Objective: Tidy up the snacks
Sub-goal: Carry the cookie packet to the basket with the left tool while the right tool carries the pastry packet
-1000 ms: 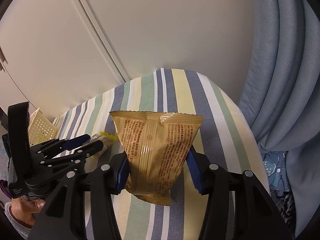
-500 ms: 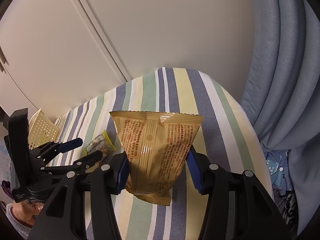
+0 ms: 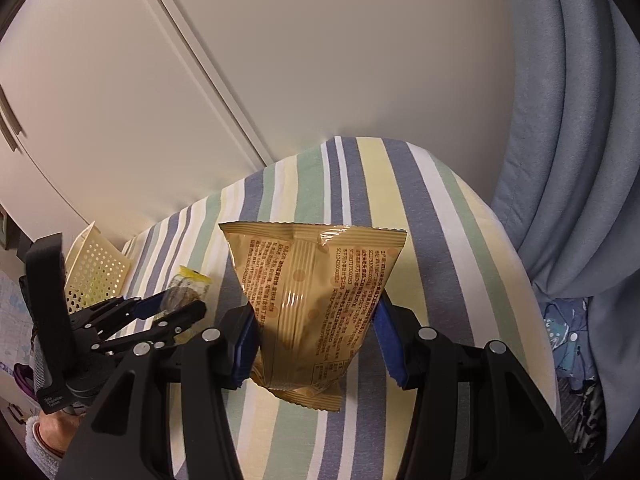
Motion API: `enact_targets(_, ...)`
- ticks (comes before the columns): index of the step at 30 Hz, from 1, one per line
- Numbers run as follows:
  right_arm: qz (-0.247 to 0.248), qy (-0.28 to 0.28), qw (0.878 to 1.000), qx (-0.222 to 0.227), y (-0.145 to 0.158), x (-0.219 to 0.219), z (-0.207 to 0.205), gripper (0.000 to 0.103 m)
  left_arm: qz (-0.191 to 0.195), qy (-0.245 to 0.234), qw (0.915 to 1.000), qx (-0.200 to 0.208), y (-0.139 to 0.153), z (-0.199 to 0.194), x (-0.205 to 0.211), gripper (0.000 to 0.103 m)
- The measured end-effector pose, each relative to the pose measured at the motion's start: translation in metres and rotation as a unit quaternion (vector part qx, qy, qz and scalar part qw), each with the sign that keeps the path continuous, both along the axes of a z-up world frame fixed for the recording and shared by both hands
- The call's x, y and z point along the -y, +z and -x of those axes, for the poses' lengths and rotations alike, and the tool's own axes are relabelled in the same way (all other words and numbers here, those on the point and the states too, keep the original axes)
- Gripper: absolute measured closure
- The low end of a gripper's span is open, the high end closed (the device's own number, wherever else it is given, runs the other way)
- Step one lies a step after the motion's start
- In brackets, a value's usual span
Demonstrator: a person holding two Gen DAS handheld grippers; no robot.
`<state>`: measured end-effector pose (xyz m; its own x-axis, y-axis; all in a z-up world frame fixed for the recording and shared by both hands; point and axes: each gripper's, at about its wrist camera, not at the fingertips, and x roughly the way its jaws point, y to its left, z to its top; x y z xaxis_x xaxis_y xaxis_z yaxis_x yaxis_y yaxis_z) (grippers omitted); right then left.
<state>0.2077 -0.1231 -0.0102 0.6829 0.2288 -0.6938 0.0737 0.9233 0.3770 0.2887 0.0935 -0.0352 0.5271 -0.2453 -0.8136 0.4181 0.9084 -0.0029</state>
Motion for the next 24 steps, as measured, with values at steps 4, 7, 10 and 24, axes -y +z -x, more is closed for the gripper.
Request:
enact_targets(4, -0.016, 0.014, 1.000, 0.010, 0.002, -0.006, 0.002, 0.052, 0.015, 0.014, 0.9994, 0.028, 0.022, 0.019, -0.020, 0.063)
enact_targets(7, -0.028, 0.025, 0.999, 0.017, 0.002, -0.010, 0.003, 0.052, 0.023, 0.028, 0.9980, 0.051, 0.040, 0.036, -0.039, 0.063)
enact_targets(10, -0.029, 0.033, 0.999, 0.026, 0.006, -0.017, 0.005, 0.052, 0.028, 0.043, 0.9960, 0.073, 0.055, 0.054, -0.058, 0.063)
enact_targets(24, -0.026, 0.064, 0.996, 0.059, 0.014, -0.037, 0.013, 0.052, 0.029, 0.129, 0.9796, 0.151, 0.097, 0.115, -0.151, 0.063)
